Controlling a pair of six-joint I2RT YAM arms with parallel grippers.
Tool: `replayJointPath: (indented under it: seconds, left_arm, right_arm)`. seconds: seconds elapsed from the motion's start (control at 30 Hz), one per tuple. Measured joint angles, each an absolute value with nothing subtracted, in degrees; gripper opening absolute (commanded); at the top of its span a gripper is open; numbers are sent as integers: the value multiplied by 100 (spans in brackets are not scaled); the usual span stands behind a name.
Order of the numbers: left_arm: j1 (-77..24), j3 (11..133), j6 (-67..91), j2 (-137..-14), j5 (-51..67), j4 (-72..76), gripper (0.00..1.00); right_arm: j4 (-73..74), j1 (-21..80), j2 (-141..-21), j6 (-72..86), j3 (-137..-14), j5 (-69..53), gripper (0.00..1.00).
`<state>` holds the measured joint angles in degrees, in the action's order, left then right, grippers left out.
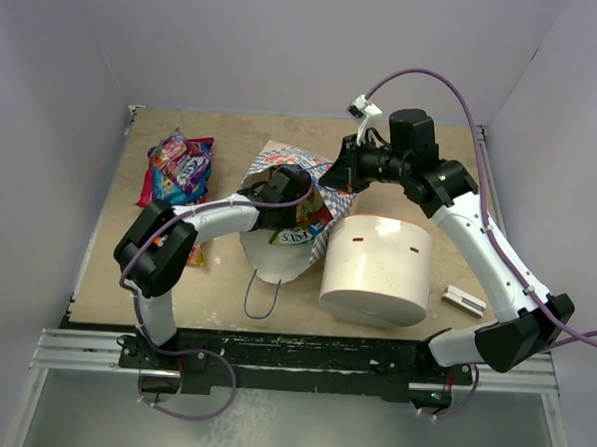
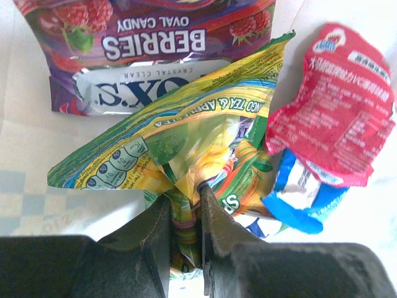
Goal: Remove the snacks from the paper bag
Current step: Take out the snack from the paper bag.
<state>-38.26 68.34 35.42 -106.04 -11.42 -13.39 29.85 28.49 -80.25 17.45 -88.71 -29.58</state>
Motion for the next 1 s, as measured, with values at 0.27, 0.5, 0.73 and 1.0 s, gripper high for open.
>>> replayJointPath:
  seconds: [0.27,0.5,0.73,1.0]
  left_arm:
    - [-3881,6534,3642,-10036,-862,-1970,2]
    - [-4215,6383,3645,-9026,-777,-2670,0]
    - [-4683,6318,3695,-7856,-760,-3343,0]
    - [-4700,6274,3953,-6342,-668,-4132,0]
  right_arm:
    - [2985,2849,-8025,1767,-8868,-2956,0]
    - [2950,2849,-8025,1809,-8866,-2969,0]
    - [2930,2849,-8025,1813,-8868,-2956,0]
    - [2928,2849,-8025,1865,-8866,-2958,0]
